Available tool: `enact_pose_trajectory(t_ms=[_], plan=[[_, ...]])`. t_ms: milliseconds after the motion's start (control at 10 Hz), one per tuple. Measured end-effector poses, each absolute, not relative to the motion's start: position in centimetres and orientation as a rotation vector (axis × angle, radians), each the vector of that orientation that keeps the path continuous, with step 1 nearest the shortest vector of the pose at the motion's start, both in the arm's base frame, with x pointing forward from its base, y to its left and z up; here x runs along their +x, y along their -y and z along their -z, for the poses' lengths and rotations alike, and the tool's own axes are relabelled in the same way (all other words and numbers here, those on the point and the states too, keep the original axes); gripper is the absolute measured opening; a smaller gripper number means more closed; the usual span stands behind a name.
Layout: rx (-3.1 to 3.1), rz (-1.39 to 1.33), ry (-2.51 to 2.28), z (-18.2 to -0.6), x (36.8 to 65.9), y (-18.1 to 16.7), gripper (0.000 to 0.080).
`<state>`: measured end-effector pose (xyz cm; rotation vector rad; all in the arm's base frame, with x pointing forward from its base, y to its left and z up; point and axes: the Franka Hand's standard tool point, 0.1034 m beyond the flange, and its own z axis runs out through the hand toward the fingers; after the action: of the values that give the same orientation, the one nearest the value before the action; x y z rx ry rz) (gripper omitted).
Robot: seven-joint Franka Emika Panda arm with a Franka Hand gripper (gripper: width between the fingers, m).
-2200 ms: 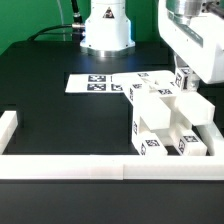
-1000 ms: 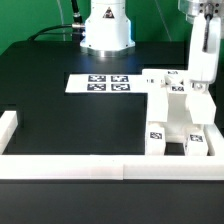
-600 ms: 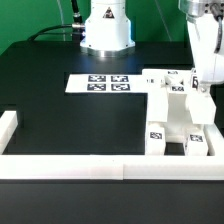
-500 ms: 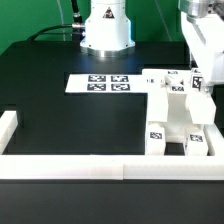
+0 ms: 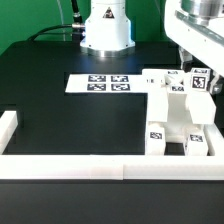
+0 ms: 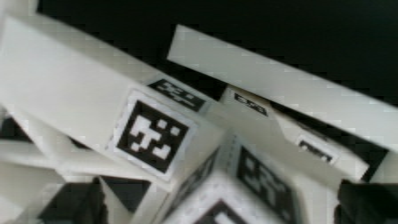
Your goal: Assemble chair
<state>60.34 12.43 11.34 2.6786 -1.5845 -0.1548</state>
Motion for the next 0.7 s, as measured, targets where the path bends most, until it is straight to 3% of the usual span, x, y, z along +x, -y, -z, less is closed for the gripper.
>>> enact_pose_trajectory(t_ms=[700], plan=[[3.093,0.110,0.579,-11.39,60.92,-12.17,0.0649]])
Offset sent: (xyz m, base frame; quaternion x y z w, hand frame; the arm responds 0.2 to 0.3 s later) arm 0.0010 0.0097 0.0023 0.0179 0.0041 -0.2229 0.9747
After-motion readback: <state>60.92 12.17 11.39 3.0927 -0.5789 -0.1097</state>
